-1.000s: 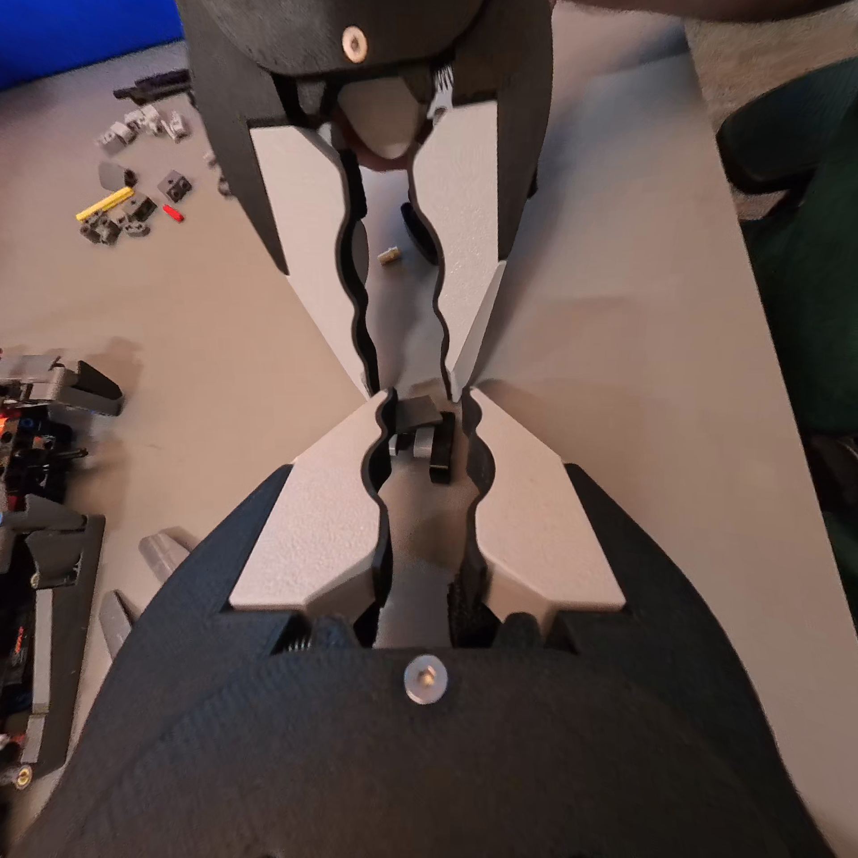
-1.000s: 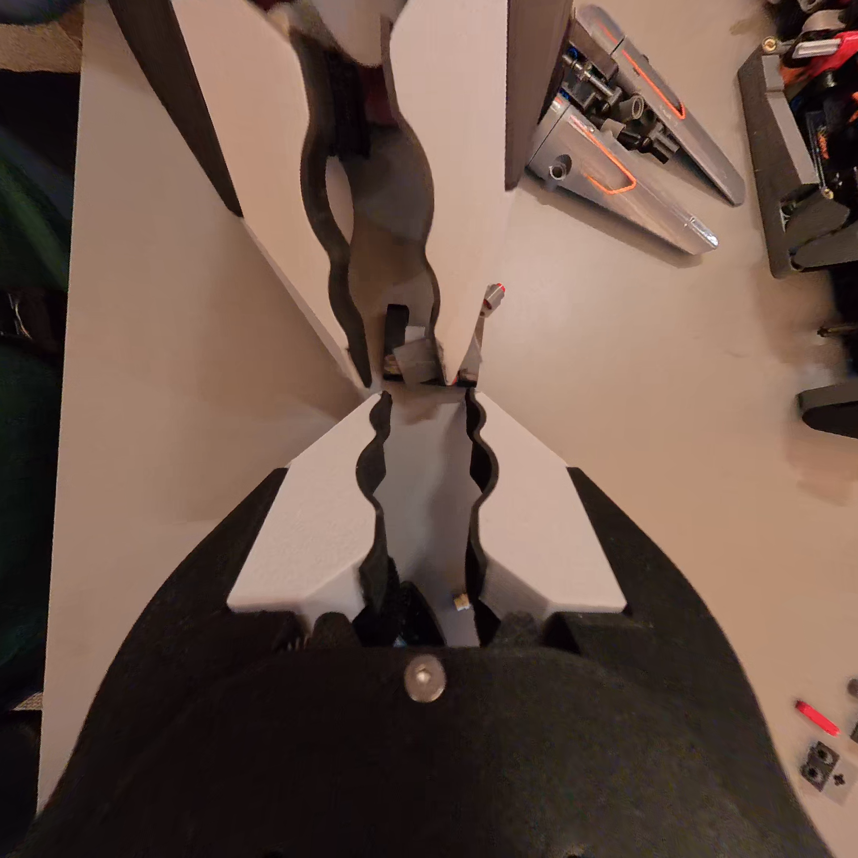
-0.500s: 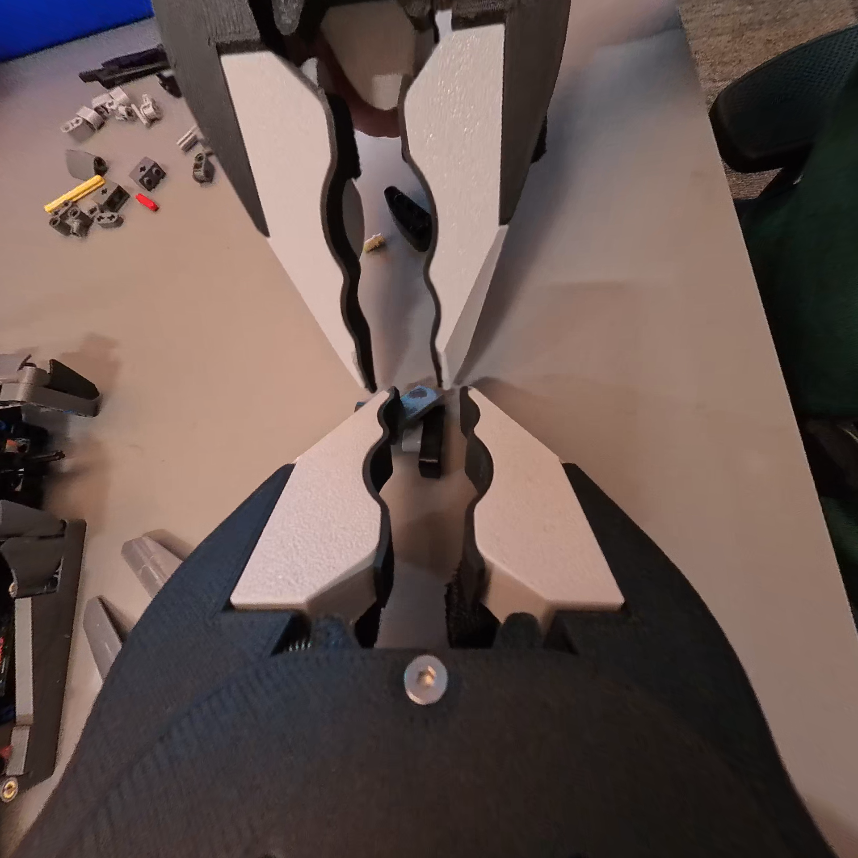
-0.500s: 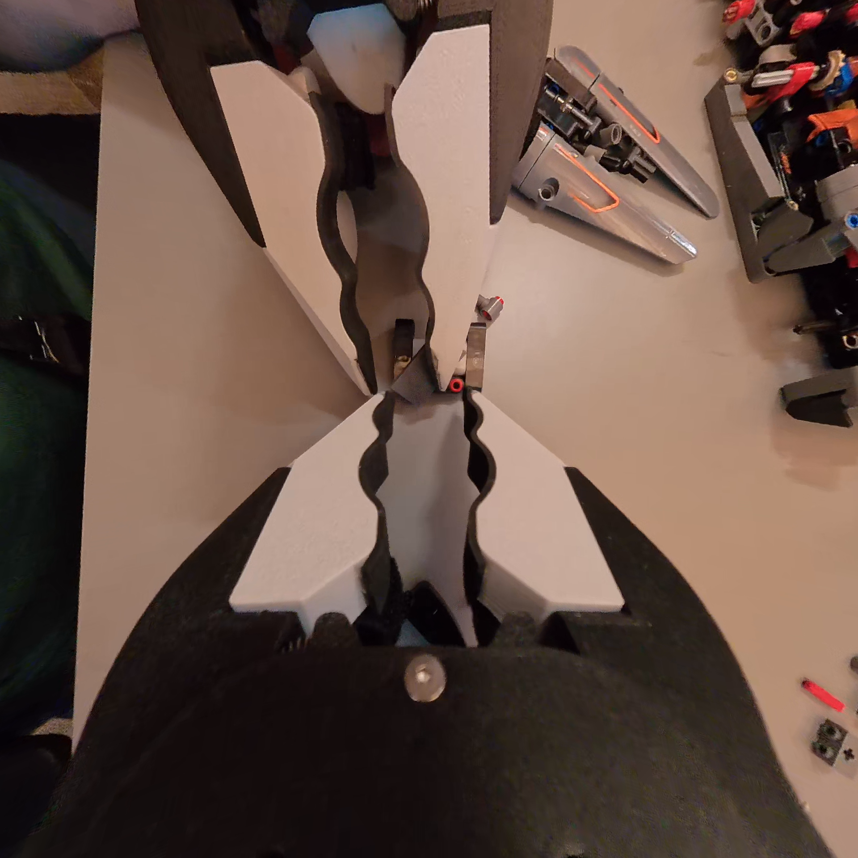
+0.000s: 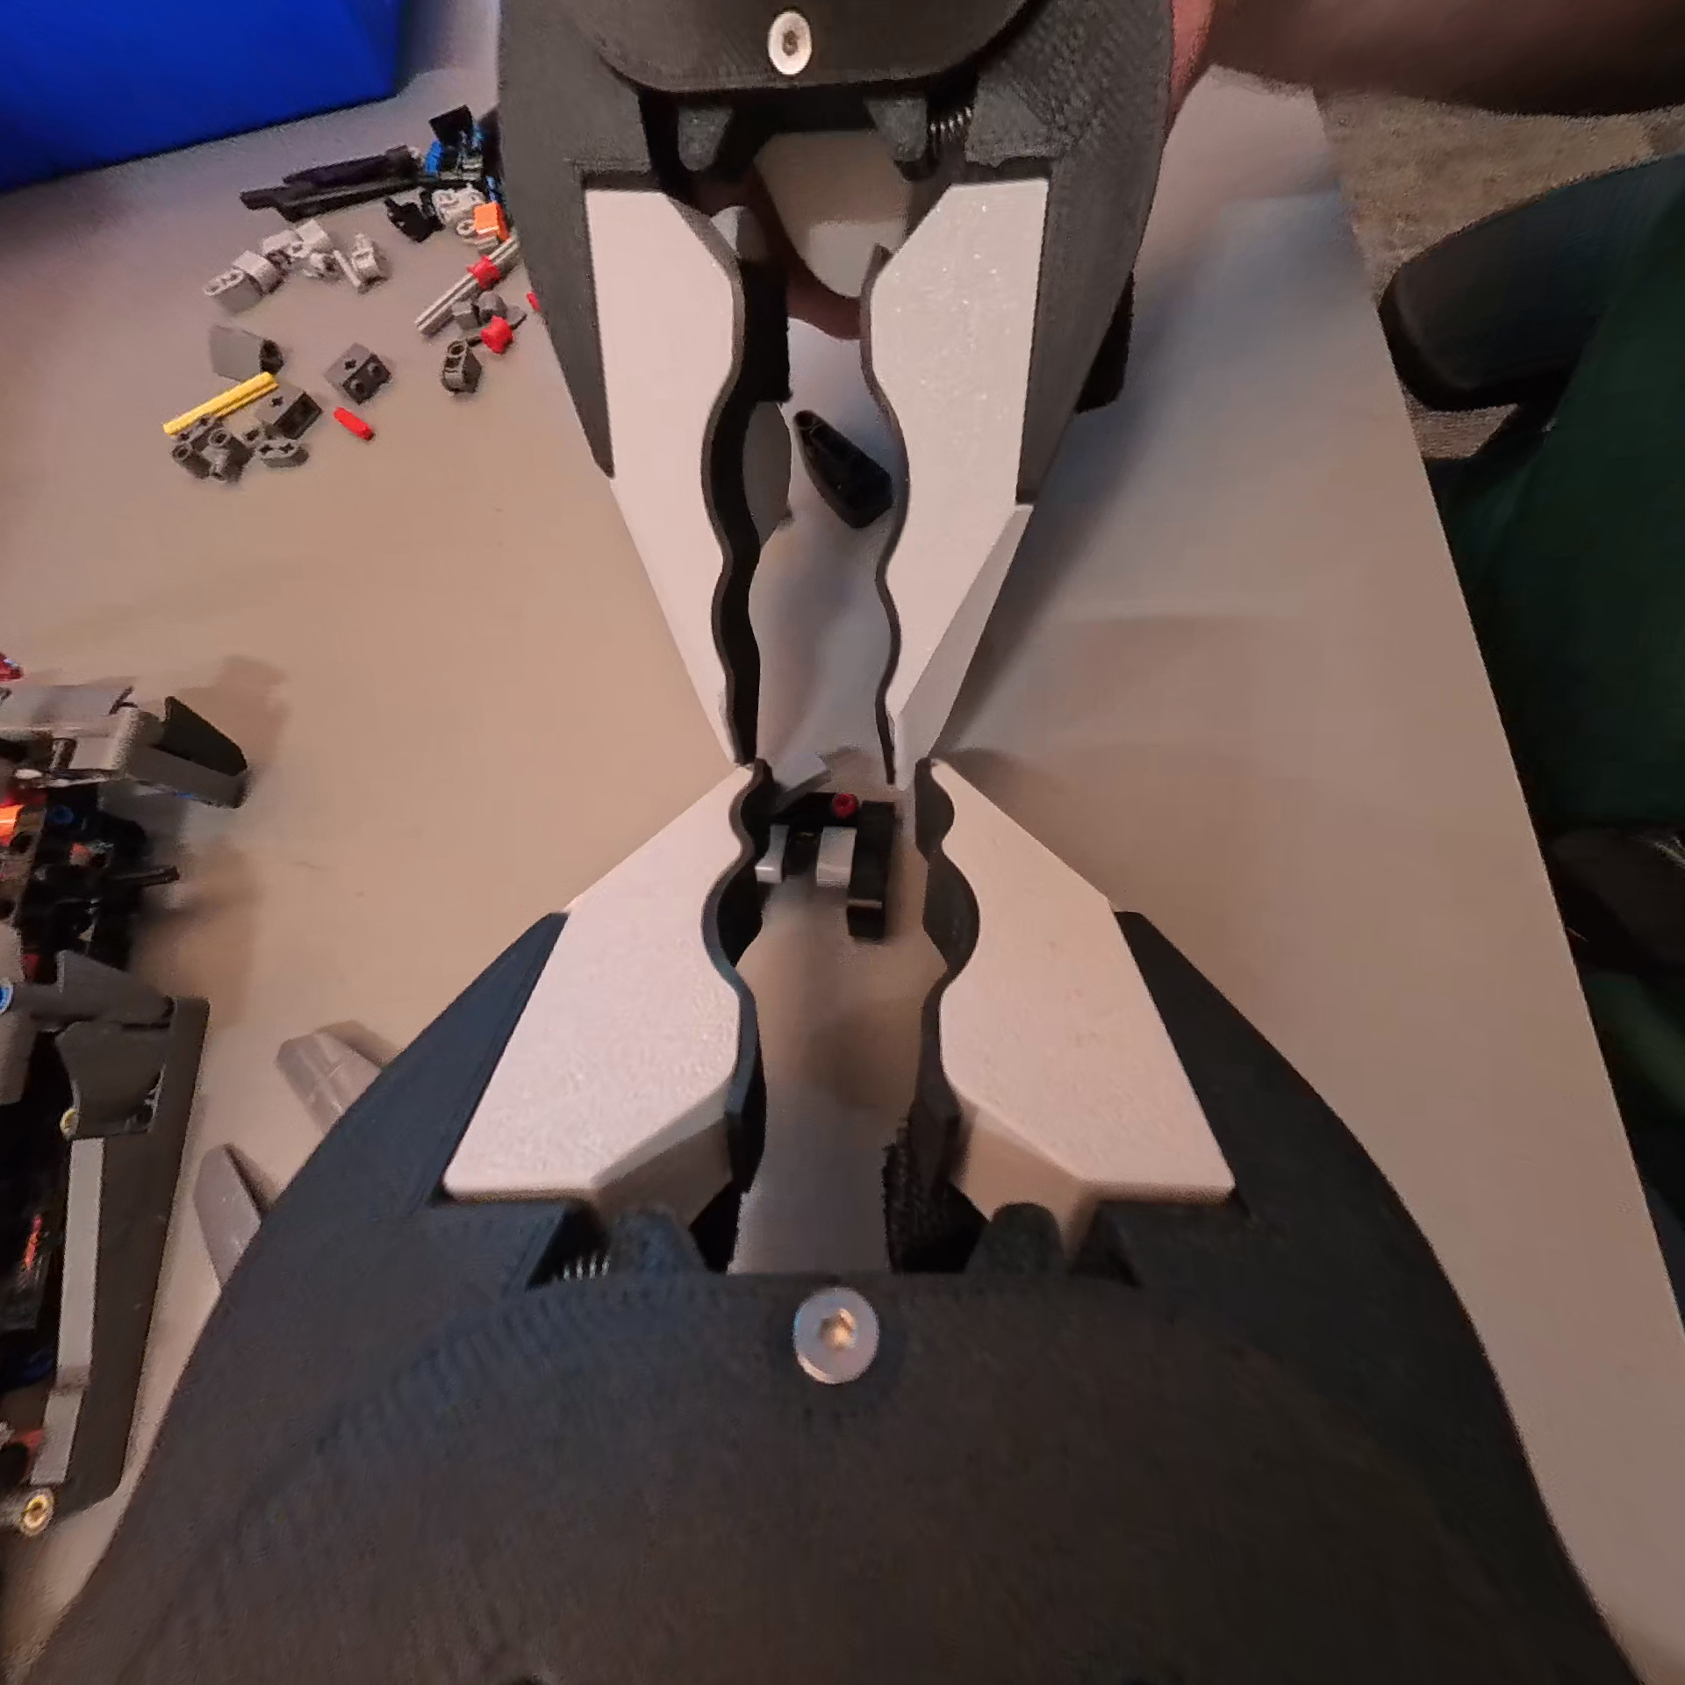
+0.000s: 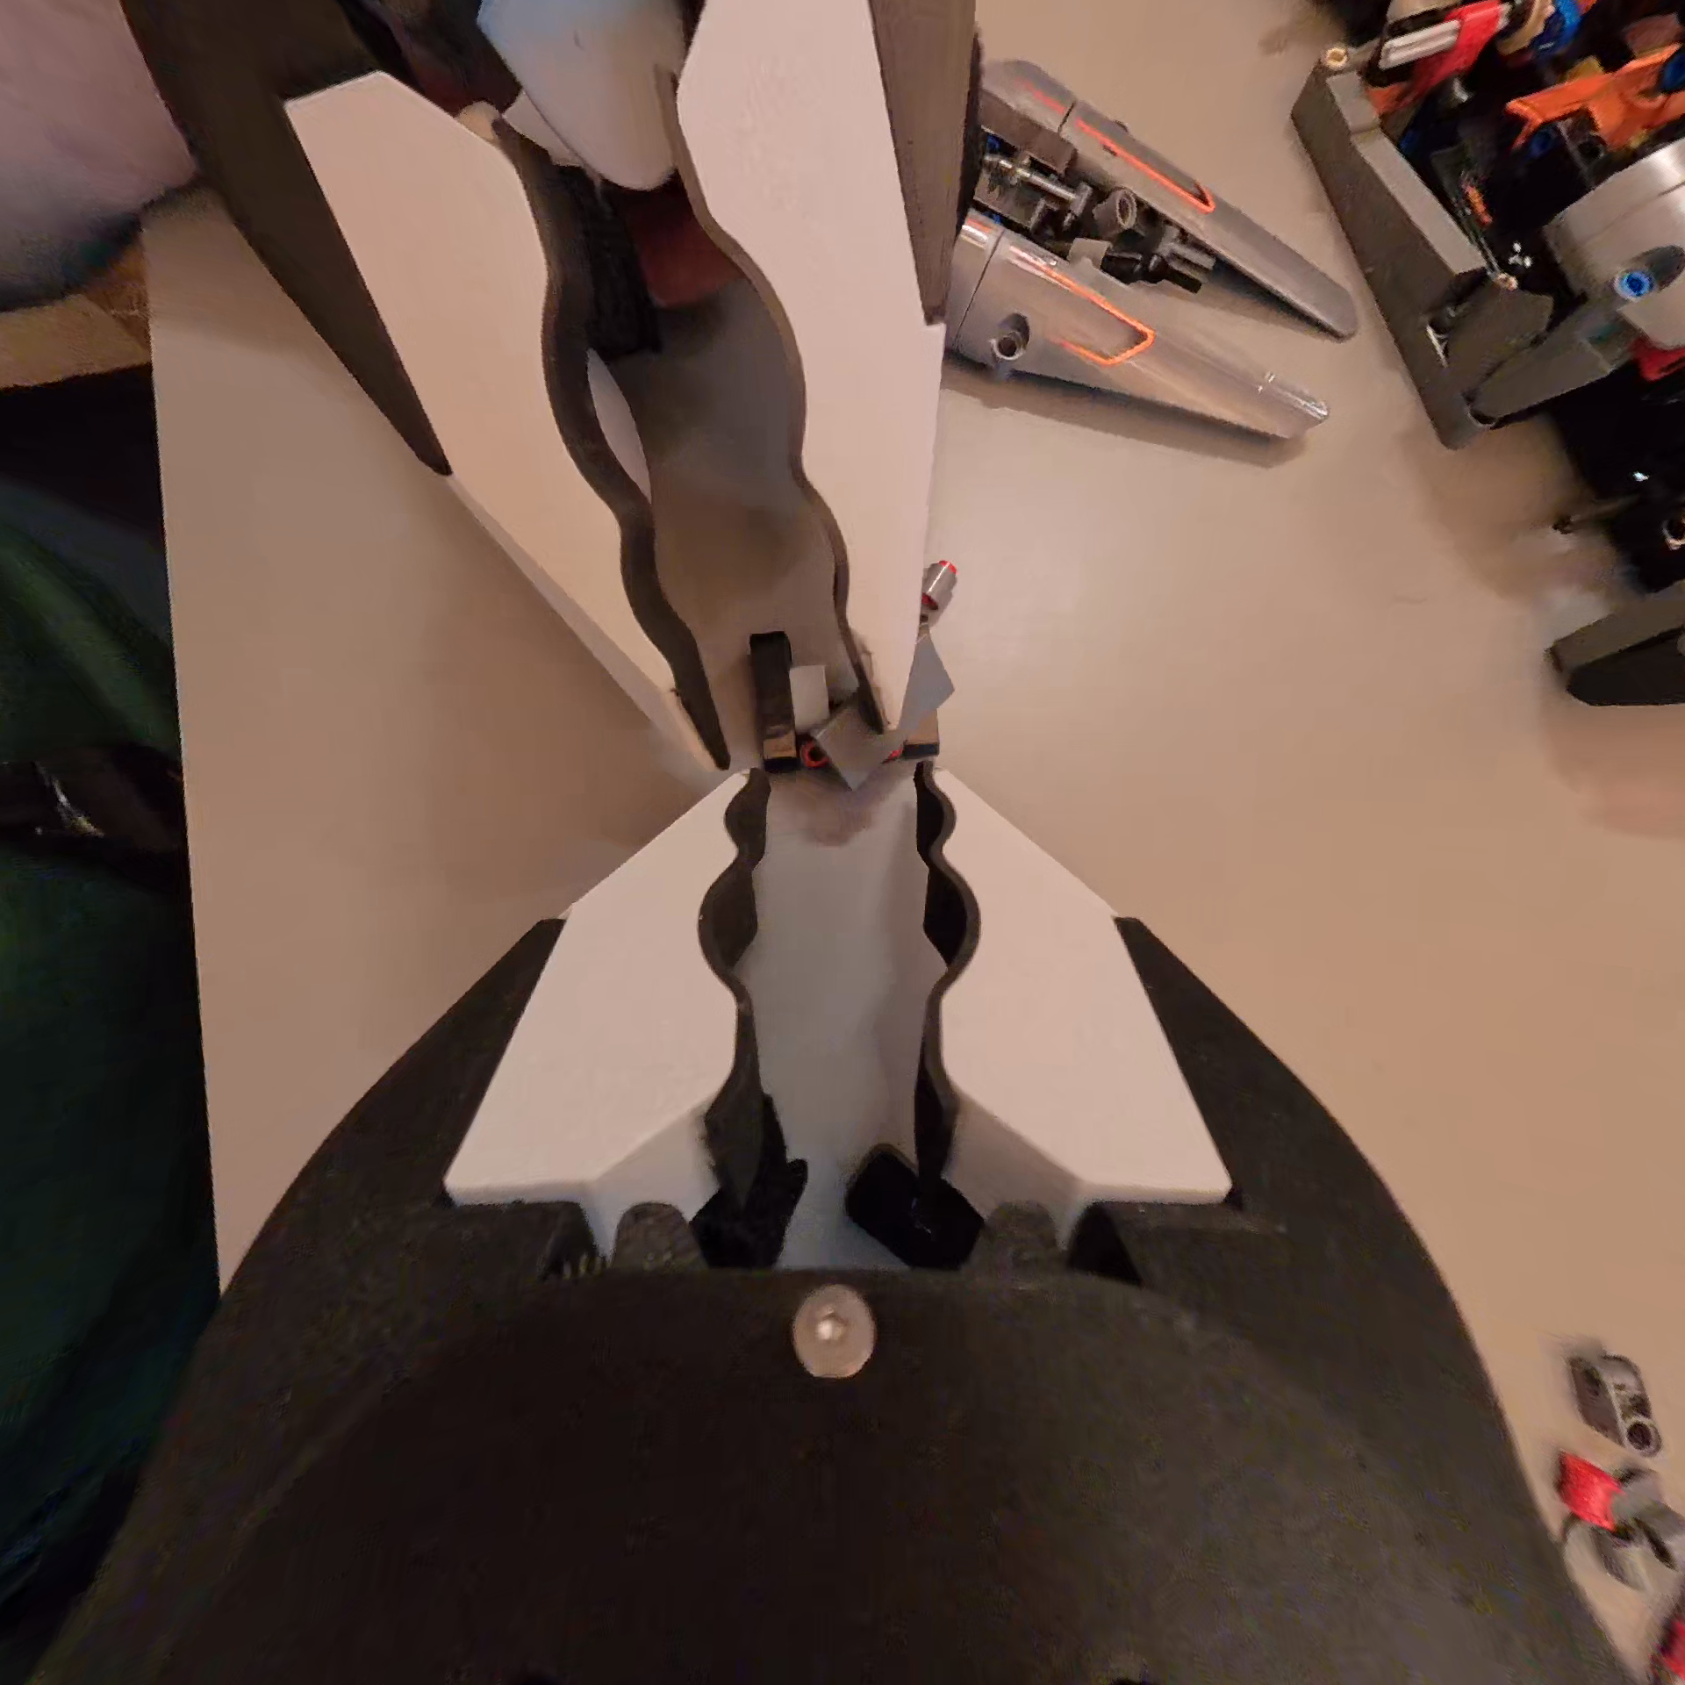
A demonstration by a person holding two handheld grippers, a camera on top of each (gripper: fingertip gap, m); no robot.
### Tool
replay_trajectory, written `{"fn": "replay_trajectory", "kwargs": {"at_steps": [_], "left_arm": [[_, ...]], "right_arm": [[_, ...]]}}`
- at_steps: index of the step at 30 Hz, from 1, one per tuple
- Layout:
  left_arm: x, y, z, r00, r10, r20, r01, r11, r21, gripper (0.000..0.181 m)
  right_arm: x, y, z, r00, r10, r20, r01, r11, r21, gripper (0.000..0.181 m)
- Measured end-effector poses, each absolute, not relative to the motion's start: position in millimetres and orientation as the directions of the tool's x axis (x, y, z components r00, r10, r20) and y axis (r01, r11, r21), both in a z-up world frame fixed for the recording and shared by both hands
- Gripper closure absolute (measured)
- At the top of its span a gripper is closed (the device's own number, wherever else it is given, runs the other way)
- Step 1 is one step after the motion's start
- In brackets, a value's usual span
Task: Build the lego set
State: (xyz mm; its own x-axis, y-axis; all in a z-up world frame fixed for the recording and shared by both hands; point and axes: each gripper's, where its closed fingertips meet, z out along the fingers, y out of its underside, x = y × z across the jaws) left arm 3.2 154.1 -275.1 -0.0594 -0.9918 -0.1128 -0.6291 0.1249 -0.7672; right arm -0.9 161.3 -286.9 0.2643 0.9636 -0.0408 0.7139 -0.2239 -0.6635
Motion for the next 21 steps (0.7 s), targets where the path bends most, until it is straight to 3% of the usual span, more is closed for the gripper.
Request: {"fn": "replay_trajectory", "kwargs": {"at_steps": [1,16,21], "left_arm": [[3,155,-274,-0.053,-0.992,-0.113,-0.627,0.121,-0.770,0.152],[1,148,-282,-0.100,-0.989,-0.107,-0.647,0.147,-0.748,0.158],[1,151,-284,-0.088,-0.990,-0.112,-0.651,0.142,-0.746,0.157]], "right_arm": [[-2,162,-286,0.269,0.962,-0.037,0.707,-0.223,-0.671,0.149],[-5,162,-290,0.292,0.956,0.017,0.705,-0.203,-0.680,0.146],[-5,161,-290,0.297,0.955,0.020,0.707,-0.206,-0.677,0.156]]}}
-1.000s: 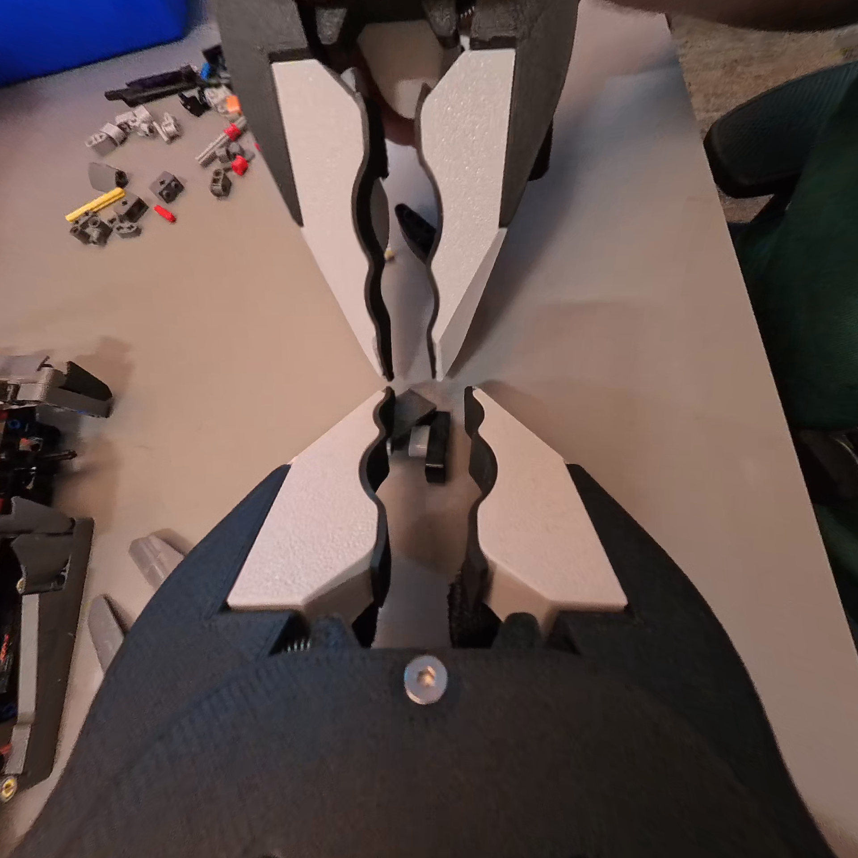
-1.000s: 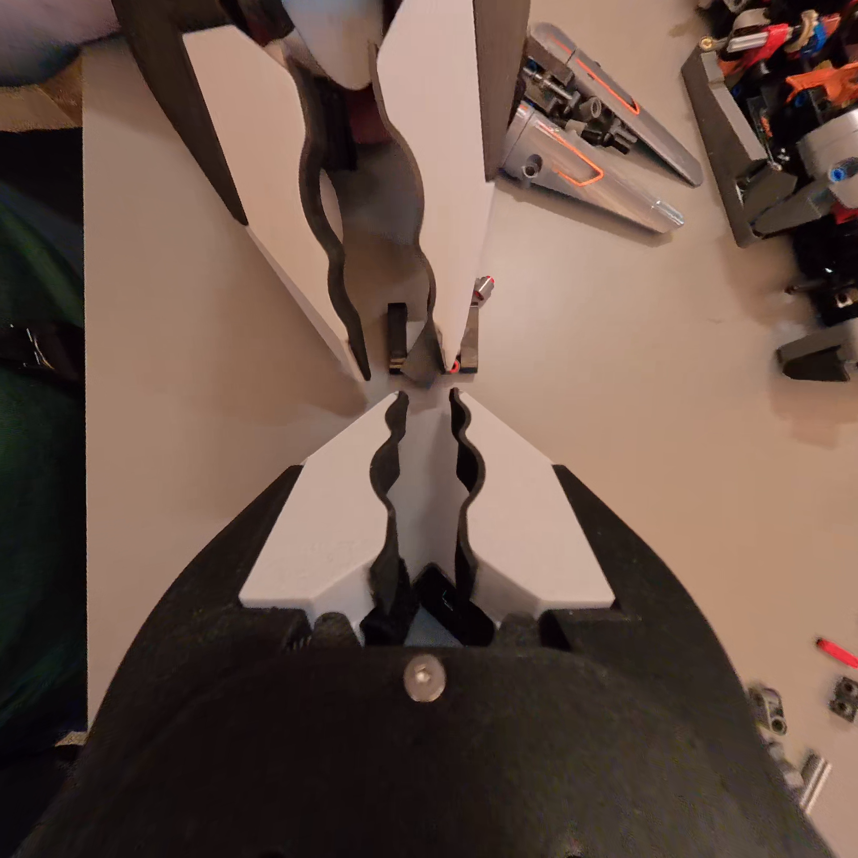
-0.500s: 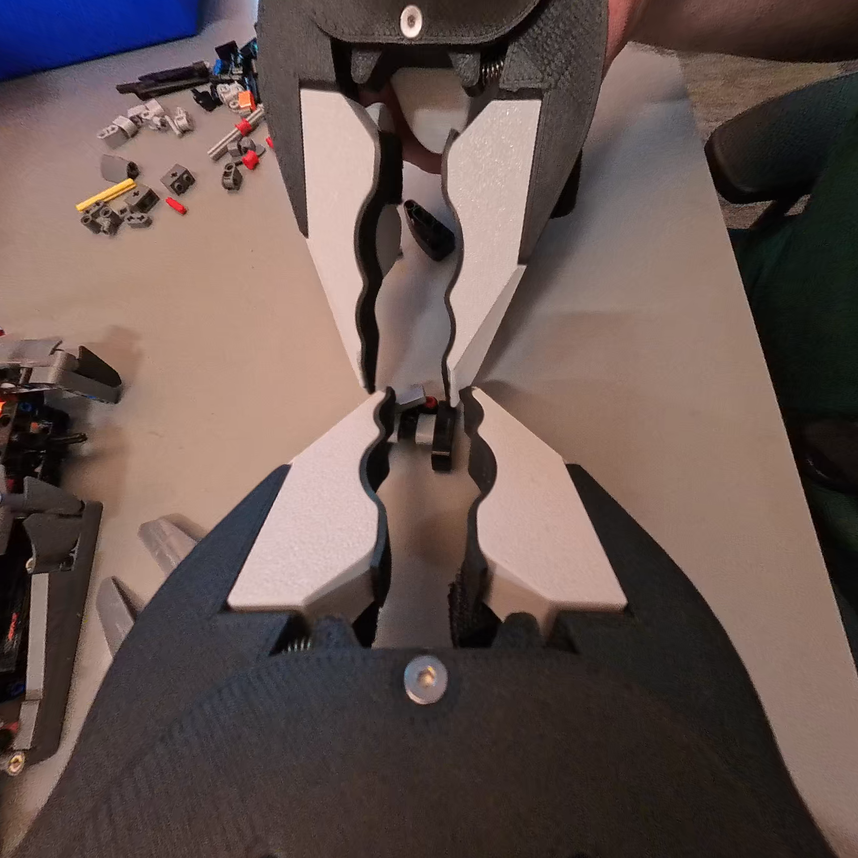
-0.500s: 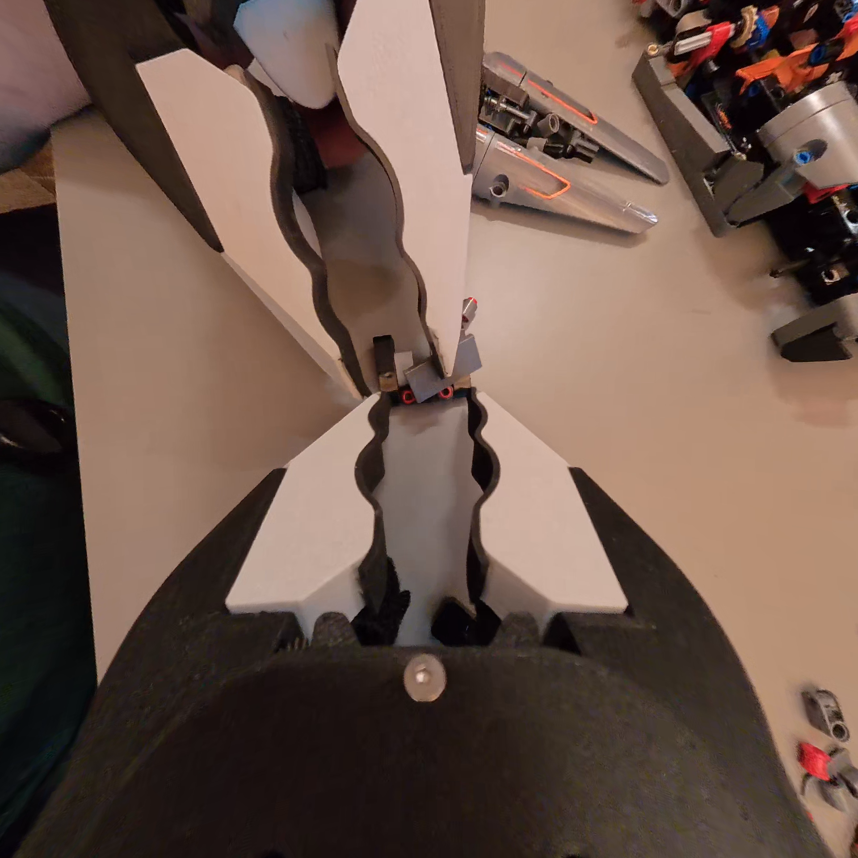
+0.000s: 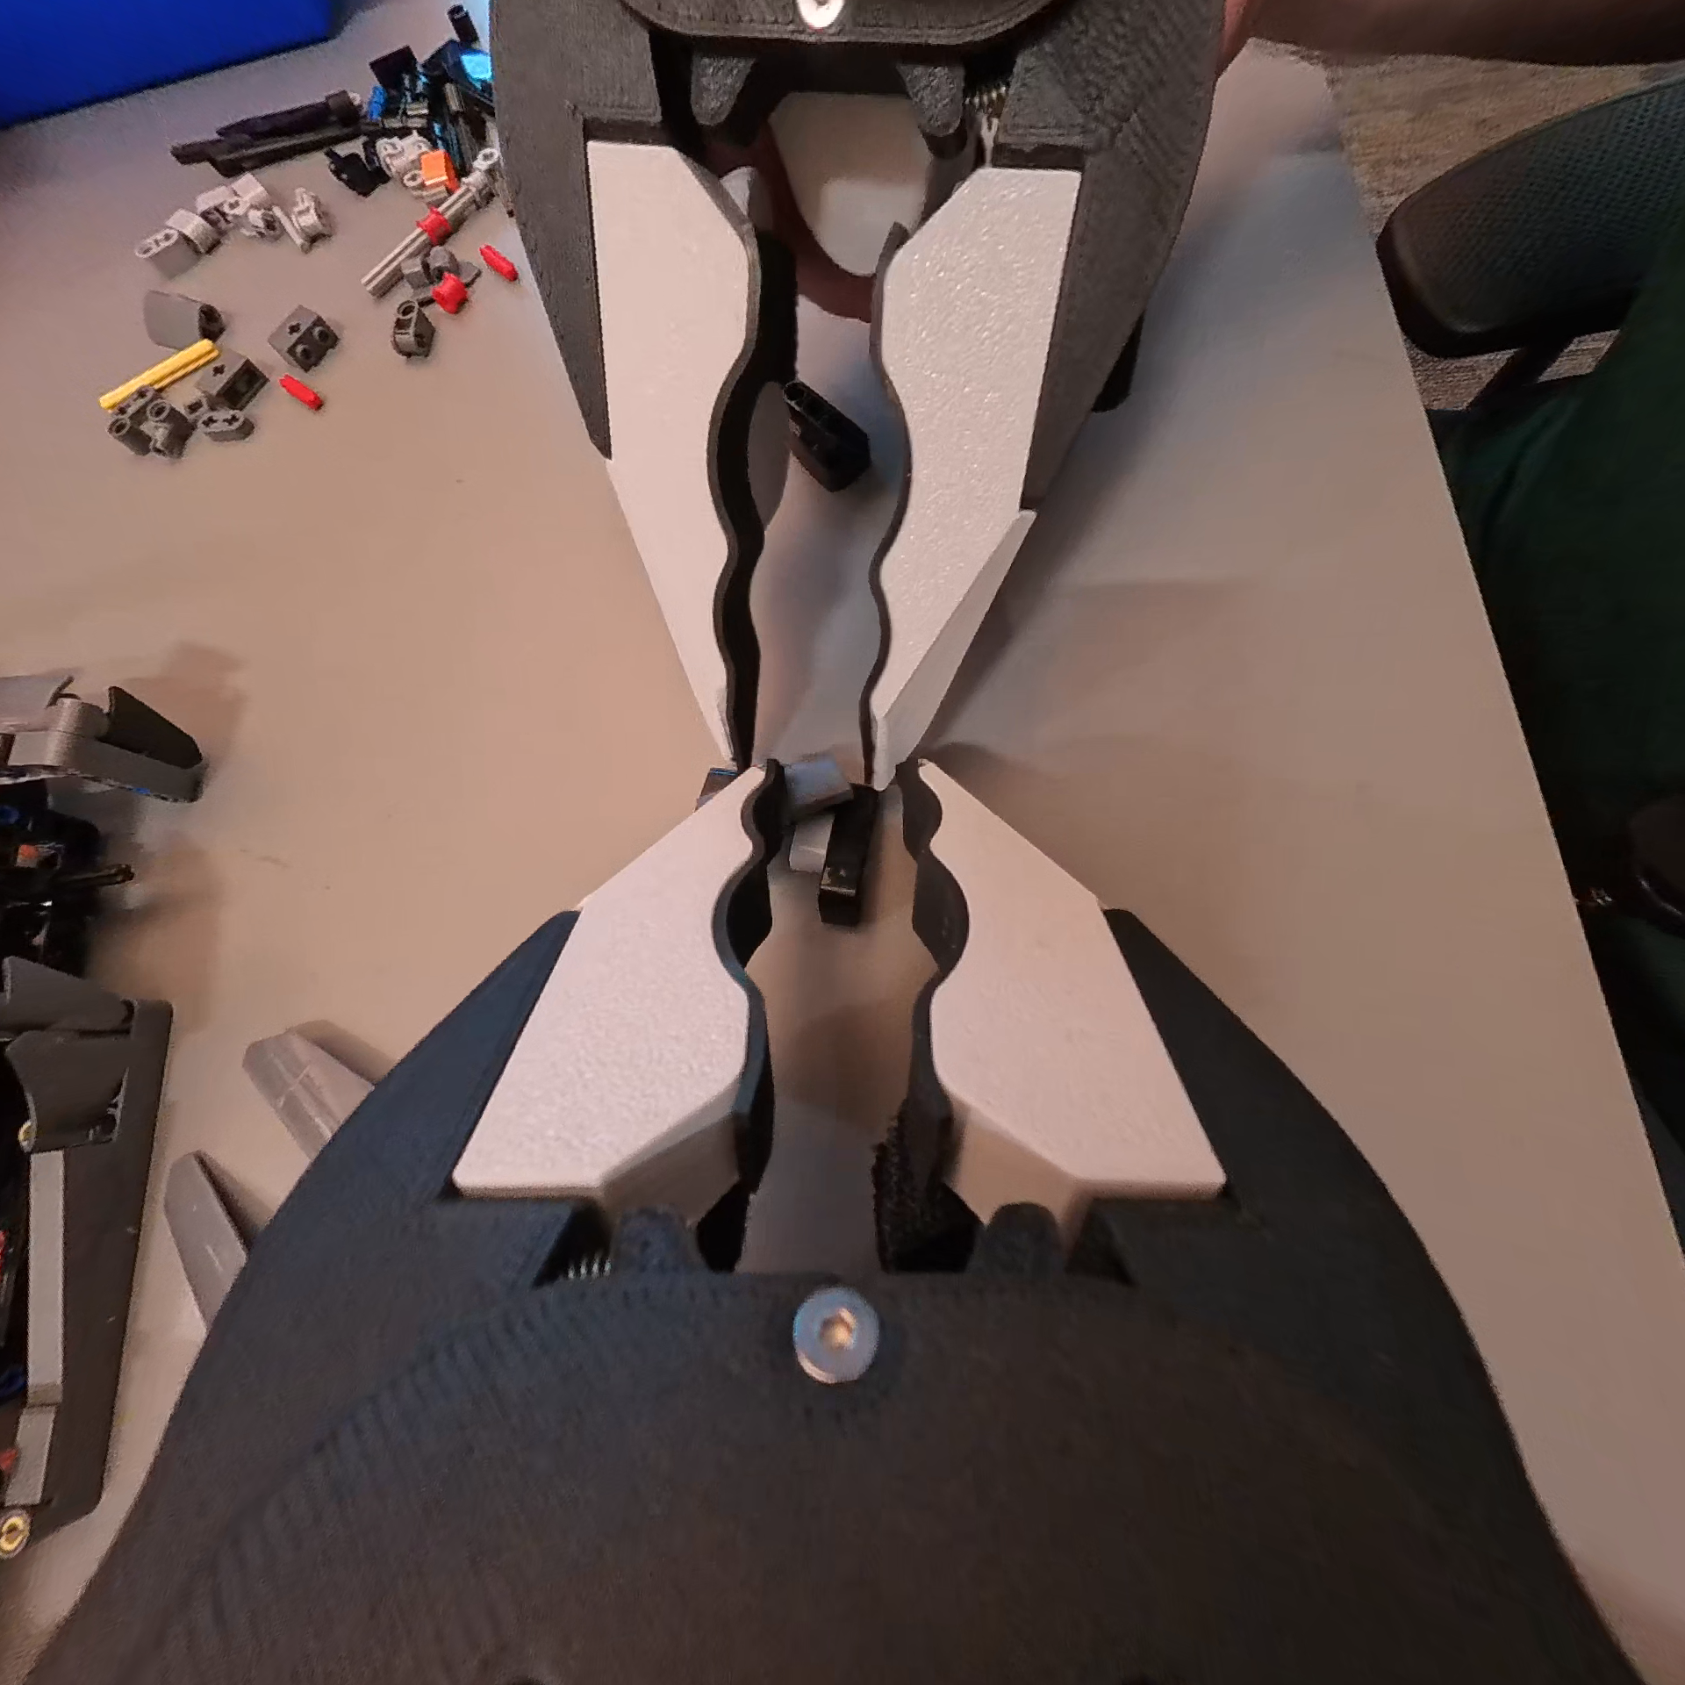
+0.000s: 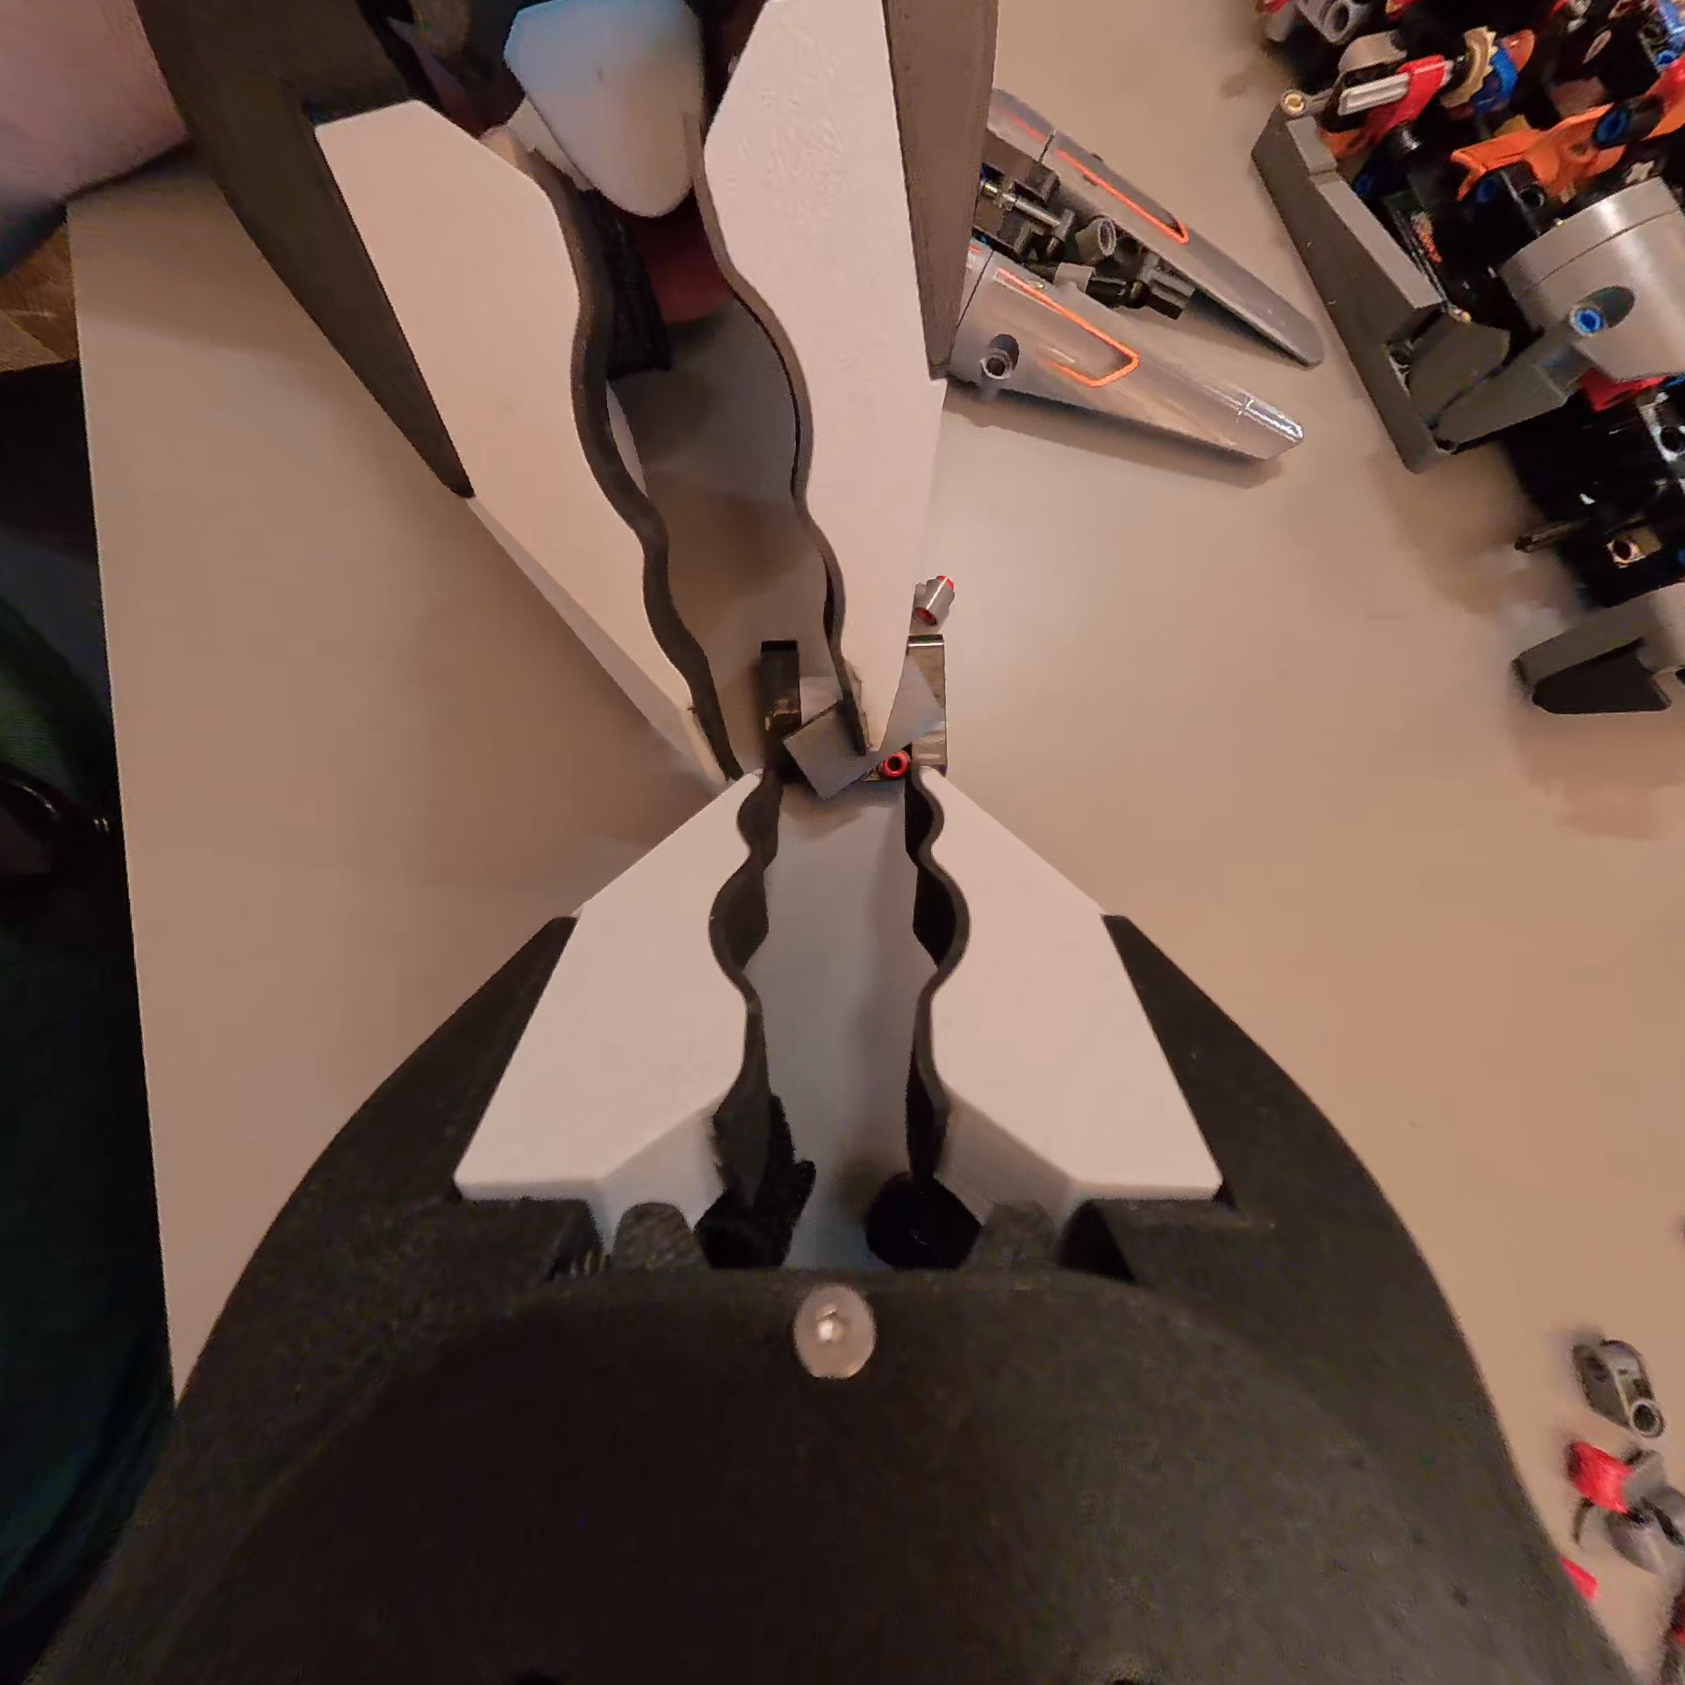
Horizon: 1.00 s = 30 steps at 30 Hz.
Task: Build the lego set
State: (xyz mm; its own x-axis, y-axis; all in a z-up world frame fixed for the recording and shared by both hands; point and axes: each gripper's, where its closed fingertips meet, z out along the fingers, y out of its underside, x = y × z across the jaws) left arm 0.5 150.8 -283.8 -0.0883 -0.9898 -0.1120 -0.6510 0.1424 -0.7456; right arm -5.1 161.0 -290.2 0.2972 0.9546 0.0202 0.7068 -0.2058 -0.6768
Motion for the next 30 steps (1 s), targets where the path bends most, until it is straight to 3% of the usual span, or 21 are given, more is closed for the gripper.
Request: {"fn": "replay_trajectory", "kwargs": {"at_steps": [12,30], "left_arm": [[7,145,-286,-0.117,-0.987,-0.113,-0.635,0.162,-0.755,0.156],[-8,172,-283,0.004,-0.986,-0.167,-0.676,0.120,-0.727,0.140]], "right_arm": [[-1,162,-287,0.248,0.968,0.037,0.718,-0.158,-0.678,0.142],[5,159,-295,0.313,0.950,-0.011,0.714,-0.243,-0.657,0.167]]}}
